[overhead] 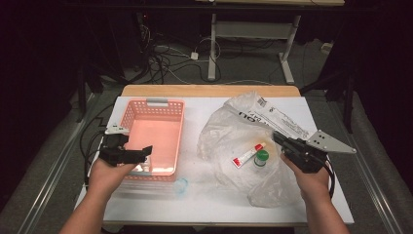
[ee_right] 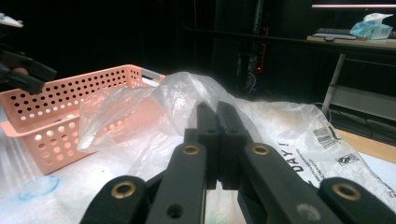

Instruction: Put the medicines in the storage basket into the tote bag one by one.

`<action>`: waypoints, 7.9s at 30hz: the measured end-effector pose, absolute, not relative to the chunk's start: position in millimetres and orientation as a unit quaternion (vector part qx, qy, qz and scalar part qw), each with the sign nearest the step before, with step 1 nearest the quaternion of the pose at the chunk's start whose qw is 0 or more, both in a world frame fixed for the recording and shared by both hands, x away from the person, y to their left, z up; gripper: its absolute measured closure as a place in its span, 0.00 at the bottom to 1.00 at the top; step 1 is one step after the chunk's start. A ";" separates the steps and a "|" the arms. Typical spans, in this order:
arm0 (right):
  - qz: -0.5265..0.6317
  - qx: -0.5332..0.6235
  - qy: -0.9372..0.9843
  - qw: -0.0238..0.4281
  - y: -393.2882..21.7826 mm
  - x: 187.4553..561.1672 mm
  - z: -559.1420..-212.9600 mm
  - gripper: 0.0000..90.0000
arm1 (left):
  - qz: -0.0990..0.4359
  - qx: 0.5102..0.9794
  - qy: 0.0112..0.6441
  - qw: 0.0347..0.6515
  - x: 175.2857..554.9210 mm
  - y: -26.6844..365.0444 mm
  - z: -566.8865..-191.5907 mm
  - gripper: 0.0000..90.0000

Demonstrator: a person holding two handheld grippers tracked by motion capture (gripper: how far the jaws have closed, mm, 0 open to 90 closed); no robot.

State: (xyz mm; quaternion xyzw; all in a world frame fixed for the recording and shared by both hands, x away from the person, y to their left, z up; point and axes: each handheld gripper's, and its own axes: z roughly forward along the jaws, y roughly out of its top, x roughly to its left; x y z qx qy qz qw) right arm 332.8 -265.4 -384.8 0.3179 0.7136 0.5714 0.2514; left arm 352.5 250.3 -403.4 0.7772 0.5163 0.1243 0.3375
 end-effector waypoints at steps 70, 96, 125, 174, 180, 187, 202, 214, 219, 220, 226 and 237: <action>0.571 0.318 0.716 0.246 -264.2 334.2 -387.4 1.00 | 0.042 0.841 0.493 0.218 386.9 231.3 -425.5 0.64; 0.569 0.318 0.715 0.252 -260.9 332.9 -390.4 1.00 | 0.138 0.789 0.421 0.425 336.1 220.4 -399.5 0.65; 0.570 0.318 0.716 0.250 -260.5 331.4 -388.6 1.00 | 0.110 0.819 0.292 0.481 317.8 93.0 -371.3 0.65; 0.576 0.318 0.714 0.241 -260.3 335.5 -391.8 1.00 | 0.131 0.845 0.317 0.409 392.2 -35.8 -448.1 0.64; 0.574 0.316 0.716 0.242 -259.9 336.1 -392.8 1.00 | 0.134 0.845 0.323 0.404 400.5 -40.2 -454.4 0.64; 0.574 0.315 0.716 0.241 -260.2 336.1 -392.8 1.00 | 0.127 0.844 0.334 0.401 408.7 -46.5 -461.9 0.64; 0.575 0.315 0.717 0.238 -260.5 336.4 -393.2 1.00 | 0.115 0.841 0.331 0.412 406.9 -52.7 -455.2 0.46; 0.574 0.315 0.717 0.240 -260.7 335.3 -392.2 1.00 | 0.114 0.844 0.285 0.439 354.8 -28.4 -441.6 0.44; 0.572 0.316 0.718 0.240 -260.1 334.6 -392.3 1.00 | 0.099 0.844 0.283 0.444 329.9 -5.8 -446.2 0.44; 0.571 0.316 0.718 0.241 -259.8 334.5 -392.4 1.00 | 0.096 0.844 0.283 0.445 326.6 -2.6 -447.0 0.44; 0.567 0.318 0.719 0.245 -260.3 333.8 -392.4 1.00 | 0.085 0.850 0.282 0.438 299.7 21.9 -451.5 0.44; 0.561 0.318 0.722 0.249 -263.4 332.3 -393.4 1.00 | 0.096 0.861 0.302 0.398 270.0 49.5 -477.5 0.38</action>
